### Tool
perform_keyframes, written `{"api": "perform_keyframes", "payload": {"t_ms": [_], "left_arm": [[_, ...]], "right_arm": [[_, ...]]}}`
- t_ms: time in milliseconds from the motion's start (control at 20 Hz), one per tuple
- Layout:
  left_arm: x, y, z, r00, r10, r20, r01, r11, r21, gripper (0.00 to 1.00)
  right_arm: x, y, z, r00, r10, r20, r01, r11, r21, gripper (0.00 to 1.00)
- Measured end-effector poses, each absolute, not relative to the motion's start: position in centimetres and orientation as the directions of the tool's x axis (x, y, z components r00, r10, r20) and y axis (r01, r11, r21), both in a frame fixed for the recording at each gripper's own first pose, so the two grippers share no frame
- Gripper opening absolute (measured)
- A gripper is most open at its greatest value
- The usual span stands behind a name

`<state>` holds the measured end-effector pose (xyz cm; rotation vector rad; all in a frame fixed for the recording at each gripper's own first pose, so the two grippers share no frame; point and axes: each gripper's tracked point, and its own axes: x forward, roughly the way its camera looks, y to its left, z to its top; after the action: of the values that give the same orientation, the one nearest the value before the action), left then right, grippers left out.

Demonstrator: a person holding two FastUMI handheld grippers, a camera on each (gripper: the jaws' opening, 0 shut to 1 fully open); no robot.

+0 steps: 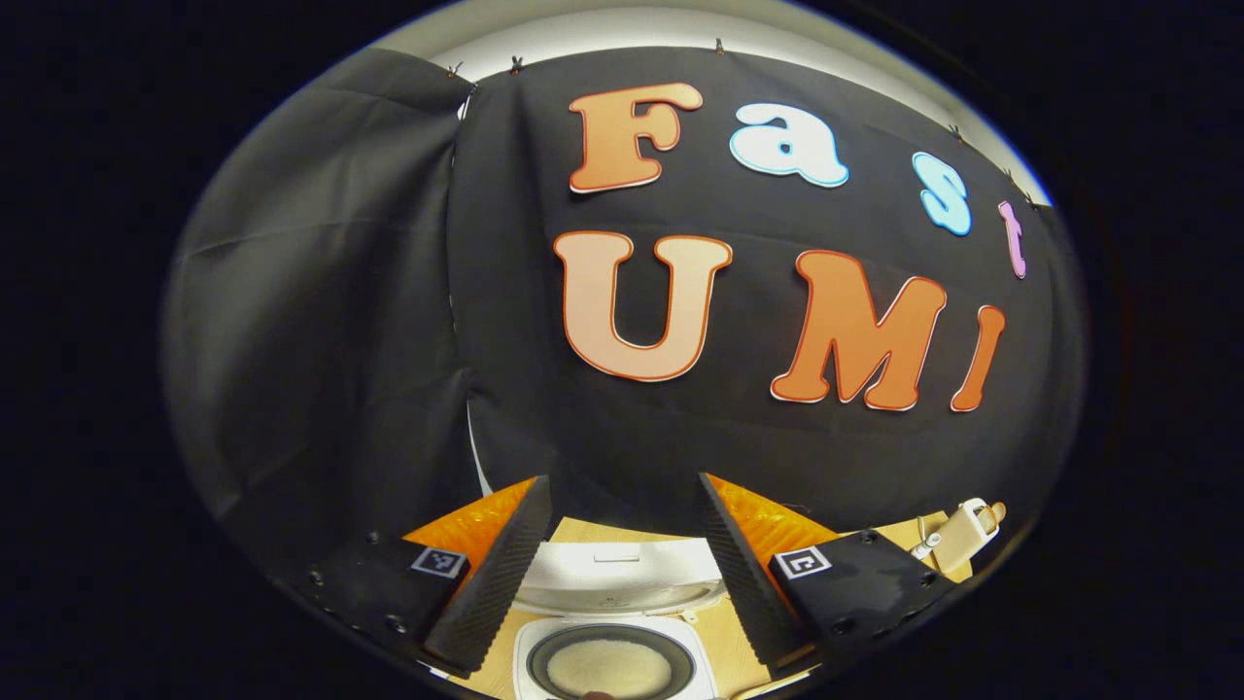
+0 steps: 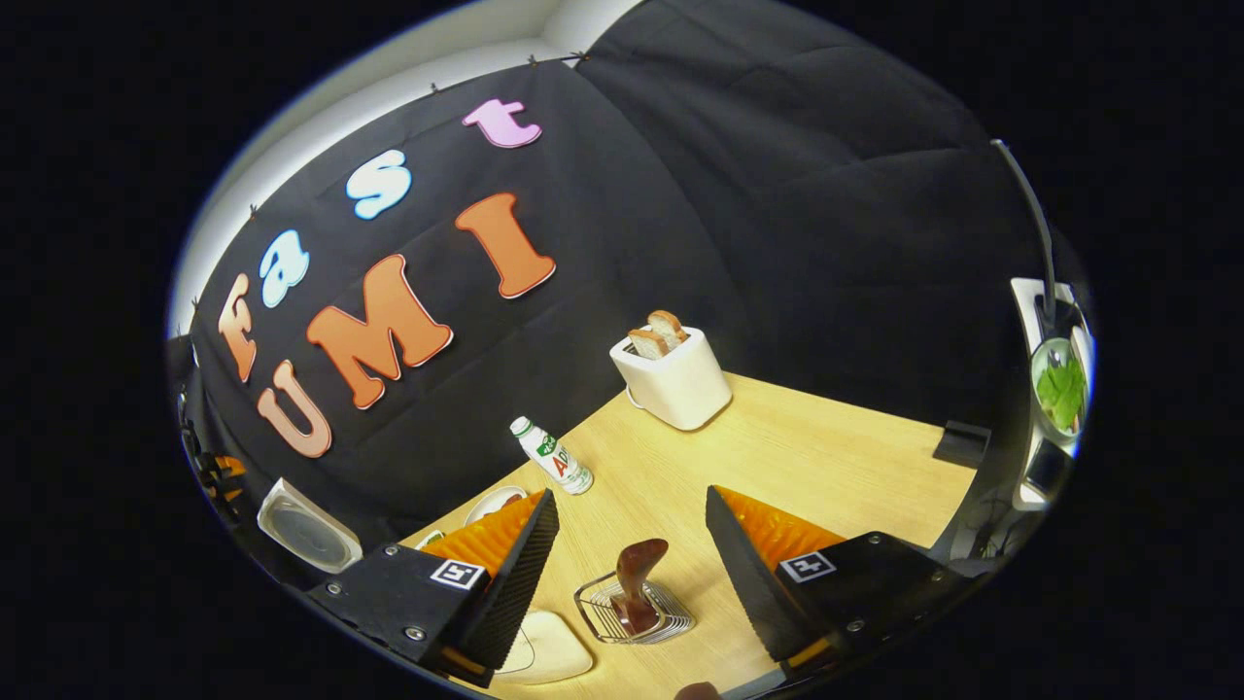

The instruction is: Close the left gripper, press the button to open the rice cooker; take a wooden spoon from the chopstick holder with the right hand, scoop a spoonful of rice and pour it into the rice cooker, then put the wooden spoon back into the chopstick holder.

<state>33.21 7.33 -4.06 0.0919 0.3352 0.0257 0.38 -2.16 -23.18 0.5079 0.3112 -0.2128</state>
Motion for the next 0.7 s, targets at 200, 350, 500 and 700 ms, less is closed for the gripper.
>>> {"api": "perform_keyframes", "payload": {"t_ms": [200, 350, 500, 700], "left_arm": [[35.1, 7.4, -7.0, 0.907, 0.046, -0.418, -0.003, 0.995, 0.102, 0.99], [35.6, 8.1, -9.0, 0.879, 0.065, -0.472, -0.016, 0.994, 0.108, 0.99], [35.9, 8.3, -11.0, 0.845, 0.081, -0.528, -0.015, 0.992, 0.128, 0.99], [35.0, 7.8, -10.8, 0.835, 0.060, -0.547, 0.012, 0.992, 0.127, 1.00]], "right_arm": [[-0.4, -3.7, -24.2, 0.917, -0.164, -0.363, 0.324, 0.838, 0.439, 0.95], [-0.5, -4.7, -23.3, 0.921, -0.184, -0.345, 0.327, 0.846, 0.421, 0.95], [-0.5, -5.2, -22.6, 0.923, -0.189, -0.336, 0.326, 0.847, 0.420, 0.94], [-0.8, -5.0, -22.9, 0.921, -0.185, -0.342, 0.324, 0.851, 0.414, 0.94]]}}
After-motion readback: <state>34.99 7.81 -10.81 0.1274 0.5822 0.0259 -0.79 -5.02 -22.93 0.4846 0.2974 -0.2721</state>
